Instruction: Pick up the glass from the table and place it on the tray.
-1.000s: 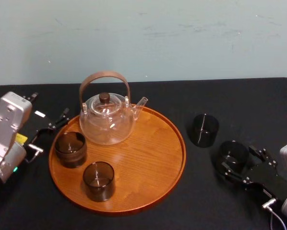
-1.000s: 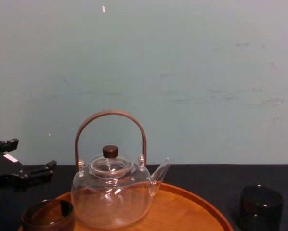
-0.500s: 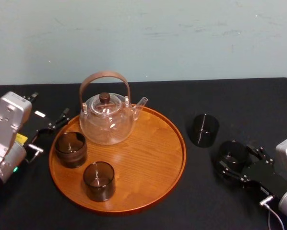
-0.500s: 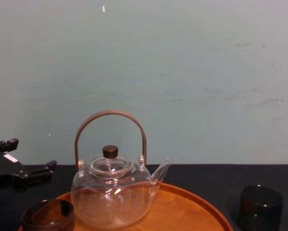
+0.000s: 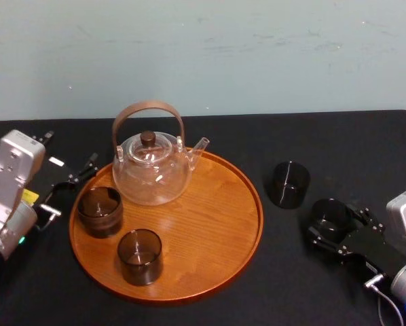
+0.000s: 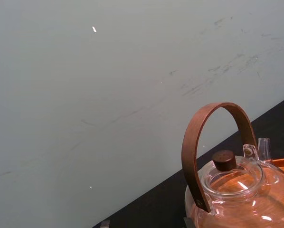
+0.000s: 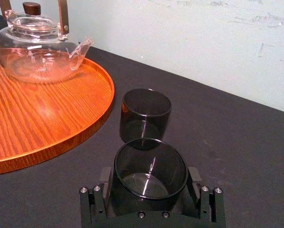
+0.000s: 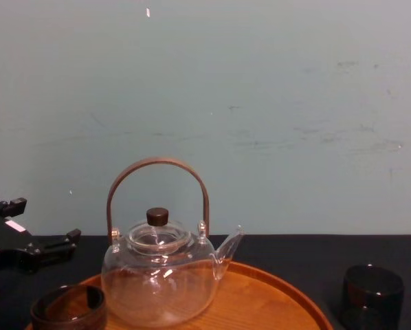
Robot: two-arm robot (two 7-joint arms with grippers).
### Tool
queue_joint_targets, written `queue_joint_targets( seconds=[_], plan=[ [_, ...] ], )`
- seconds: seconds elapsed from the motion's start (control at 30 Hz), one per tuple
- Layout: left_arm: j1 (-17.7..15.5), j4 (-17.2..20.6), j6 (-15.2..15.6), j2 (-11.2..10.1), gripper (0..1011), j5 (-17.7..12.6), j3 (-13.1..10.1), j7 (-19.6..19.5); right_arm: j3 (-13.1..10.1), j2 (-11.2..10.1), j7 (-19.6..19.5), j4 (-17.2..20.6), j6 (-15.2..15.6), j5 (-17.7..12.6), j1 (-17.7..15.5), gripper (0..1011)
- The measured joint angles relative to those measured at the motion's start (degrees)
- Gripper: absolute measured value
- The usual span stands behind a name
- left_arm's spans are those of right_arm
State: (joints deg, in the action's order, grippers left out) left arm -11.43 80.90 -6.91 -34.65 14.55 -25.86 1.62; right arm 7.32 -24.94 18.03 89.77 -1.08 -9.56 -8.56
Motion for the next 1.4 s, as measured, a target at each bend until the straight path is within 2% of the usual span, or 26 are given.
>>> queue_joint_targets(
  seconds=[0.47,0.7,0.73,0.93,1.4],
  plan=[
    [0.00,0.00,0.00,0.00,1001,0.00,0.00,0.00,0.52,0.70,0.91,-2.11,-0.43,-0.06,1.88,1002],
    [0.00,0.00,0.00,0.00,1001,0.00,0.00,0.00,0.56,0.64,0.92,-2.07,-0.47,-0.08,1.80,1002],
    [0.00,0.00,0.00,0.01,1001,0.00,0.00,0.00,0.56,0.57,0.91,-1.91,-0.54,-0.10,1.69,921],
    [0.00,0.00,0.00,0.00,1001,0.00,0.00,0.00,0.51,0.52,1.10,-1.86,-0.66,-0.34,1.60,921],
    [0.01,0.00,0.00,0.00,1001,0.00,0.00,0.00,0.74,-0.68,2.08,1.78,-1.31,-1.09,0.48,921]
  ],
)
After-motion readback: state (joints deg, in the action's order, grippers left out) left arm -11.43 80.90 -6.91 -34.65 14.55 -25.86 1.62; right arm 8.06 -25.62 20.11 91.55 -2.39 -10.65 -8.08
